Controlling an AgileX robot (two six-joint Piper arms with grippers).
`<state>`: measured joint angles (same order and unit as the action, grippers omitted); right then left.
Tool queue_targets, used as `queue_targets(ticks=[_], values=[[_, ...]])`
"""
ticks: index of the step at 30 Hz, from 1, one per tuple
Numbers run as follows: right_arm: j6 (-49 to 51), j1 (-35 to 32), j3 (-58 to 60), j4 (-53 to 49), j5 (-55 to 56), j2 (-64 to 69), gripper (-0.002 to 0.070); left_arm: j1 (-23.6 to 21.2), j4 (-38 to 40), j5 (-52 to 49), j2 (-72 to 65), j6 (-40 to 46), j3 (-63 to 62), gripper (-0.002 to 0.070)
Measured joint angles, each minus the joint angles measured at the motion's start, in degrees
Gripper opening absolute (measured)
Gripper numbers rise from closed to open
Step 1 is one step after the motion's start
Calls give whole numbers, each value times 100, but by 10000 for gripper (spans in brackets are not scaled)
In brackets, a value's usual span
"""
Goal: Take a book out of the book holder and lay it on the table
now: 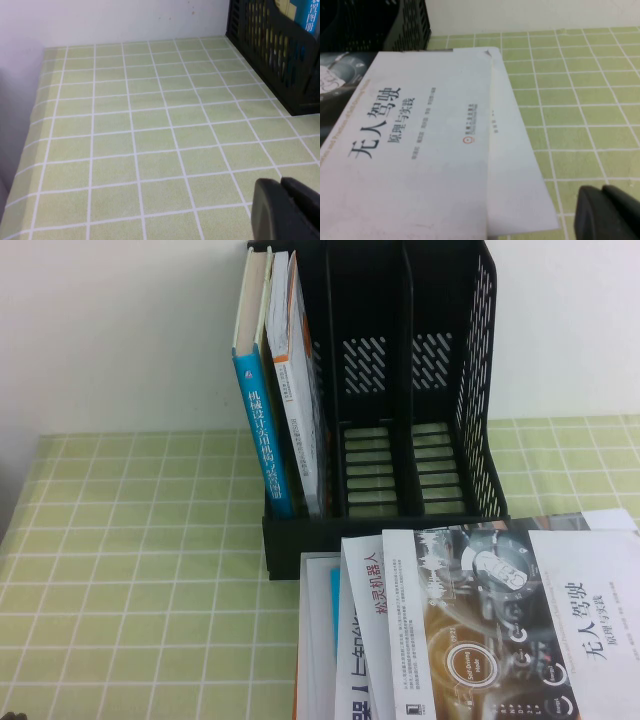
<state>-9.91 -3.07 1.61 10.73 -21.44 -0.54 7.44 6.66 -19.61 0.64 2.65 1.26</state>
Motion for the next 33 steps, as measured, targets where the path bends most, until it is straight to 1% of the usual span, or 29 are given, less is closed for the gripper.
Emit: queue_targets(ticks=[26,29,33], values=[[0,0,0,0,28,0,-2,0,0,37,0,2,0,-4],[0,0,0,0,190,0,-2,0,0,178,0,2,10,-4],[0,0,0,0,875,0,-2,0,9,524,0,9,10,-4]])
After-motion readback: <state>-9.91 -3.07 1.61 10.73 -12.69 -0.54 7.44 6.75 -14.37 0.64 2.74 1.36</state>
